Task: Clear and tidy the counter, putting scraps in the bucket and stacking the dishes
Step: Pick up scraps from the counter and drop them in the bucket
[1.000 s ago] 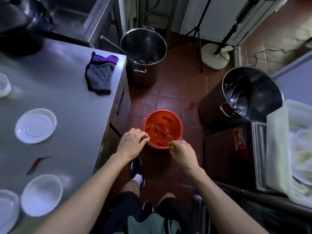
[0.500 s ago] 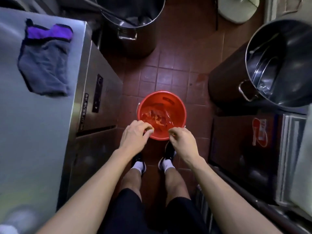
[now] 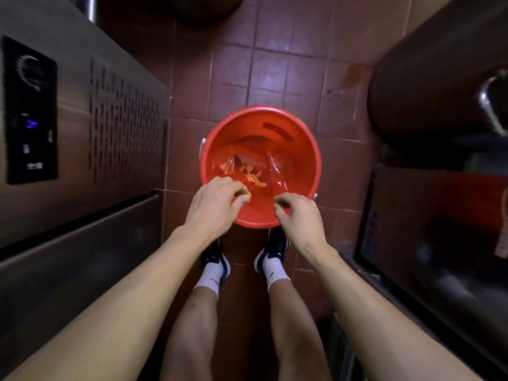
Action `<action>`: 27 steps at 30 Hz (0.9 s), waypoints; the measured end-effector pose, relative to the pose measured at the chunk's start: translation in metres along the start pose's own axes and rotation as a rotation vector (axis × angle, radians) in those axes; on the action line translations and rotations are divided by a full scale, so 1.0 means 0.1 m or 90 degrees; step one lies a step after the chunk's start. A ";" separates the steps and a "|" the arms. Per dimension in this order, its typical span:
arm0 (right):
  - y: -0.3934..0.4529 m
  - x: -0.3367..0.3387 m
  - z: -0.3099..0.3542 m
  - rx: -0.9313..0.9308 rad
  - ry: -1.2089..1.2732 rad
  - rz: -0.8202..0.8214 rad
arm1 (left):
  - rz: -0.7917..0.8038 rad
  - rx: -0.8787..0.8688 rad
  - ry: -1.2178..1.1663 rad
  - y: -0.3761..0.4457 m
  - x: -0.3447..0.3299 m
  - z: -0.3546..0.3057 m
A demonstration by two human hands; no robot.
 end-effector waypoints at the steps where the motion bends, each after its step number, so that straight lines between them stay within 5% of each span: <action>1: 0.08 -0.07 -0.07 0.000 0.003 0.001 | 0.001 -0.009 0.007 0.11 -0.08 0.02; 13: 0.73 -0.76 -0.61 -0.006 -0.024 -0.003 | -0.023 -0.136 0.164 0.88 -0.75 0.10; 27: 0.79 -0.90 -0.69 -0.010 -0.063 0.042 | 0.001 -0.115 0.225 1.05 -0.91 0.26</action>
Point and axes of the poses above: each hand's wrist, its own y-axis towards the middle knuckle, its own x-axis out of the back of the hand, z = x × y, the point moved 9 cm from there along y, towards the middle knuckle, and after that the axes turned 12 degrees about x, right-handed, at the moved point
